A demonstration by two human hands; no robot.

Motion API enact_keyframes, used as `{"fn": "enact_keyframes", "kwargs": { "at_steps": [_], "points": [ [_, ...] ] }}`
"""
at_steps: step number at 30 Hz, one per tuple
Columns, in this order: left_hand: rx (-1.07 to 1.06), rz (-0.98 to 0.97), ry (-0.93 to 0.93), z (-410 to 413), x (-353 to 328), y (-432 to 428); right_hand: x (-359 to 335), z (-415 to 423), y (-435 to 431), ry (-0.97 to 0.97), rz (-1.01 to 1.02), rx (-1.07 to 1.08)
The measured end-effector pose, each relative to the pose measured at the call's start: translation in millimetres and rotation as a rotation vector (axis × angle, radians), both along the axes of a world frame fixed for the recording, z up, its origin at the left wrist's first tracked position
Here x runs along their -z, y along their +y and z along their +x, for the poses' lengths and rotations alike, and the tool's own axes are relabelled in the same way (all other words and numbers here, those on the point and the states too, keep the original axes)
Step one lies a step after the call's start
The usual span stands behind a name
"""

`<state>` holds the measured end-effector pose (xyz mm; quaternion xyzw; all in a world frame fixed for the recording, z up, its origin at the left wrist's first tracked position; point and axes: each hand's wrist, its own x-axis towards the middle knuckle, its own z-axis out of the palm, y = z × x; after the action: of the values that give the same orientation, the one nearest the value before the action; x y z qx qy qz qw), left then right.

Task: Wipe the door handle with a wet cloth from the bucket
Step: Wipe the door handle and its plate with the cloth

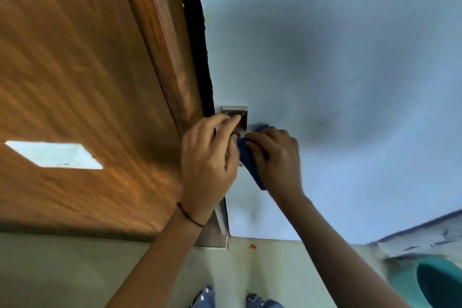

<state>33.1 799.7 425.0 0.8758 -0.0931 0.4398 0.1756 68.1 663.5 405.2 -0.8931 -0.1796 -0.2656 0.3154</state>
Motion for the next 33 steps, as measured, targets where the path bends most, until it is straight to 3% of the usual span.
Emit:
{"fn": "enact_keyframes", "kwargs": {
  "at_steps": [2,6,12,17,21,26,33],
  "points": [
    [-0.002,0.160,-0.133,4,6,28,10,-3,22,-0.030,-0.035,0.032],
    [0.023,0.345,-0.211,26,16,65,16,-6,37,-0.034,-0.101,0.028],
    [0.058,0.310,-0.257,35,24,86,22,-16,5,0.147,-0.244,0.115],
    [0.098,0.356,-0.247,36,24,92,20,-21,51,0.108,-0.276,0.170],
    [0.116,0.354,-0.250,37,24,94,10,-16,24,0.162,-0.354,0.194],
    [0.101,0.358,-0.263,37,24,92,7,-20,-2,0.281,-0.268,0.302],
    [0.085,0.341,-0.304,40,27,89,7,-15,40,0.238,-0.352,0.235]
  ]
}}
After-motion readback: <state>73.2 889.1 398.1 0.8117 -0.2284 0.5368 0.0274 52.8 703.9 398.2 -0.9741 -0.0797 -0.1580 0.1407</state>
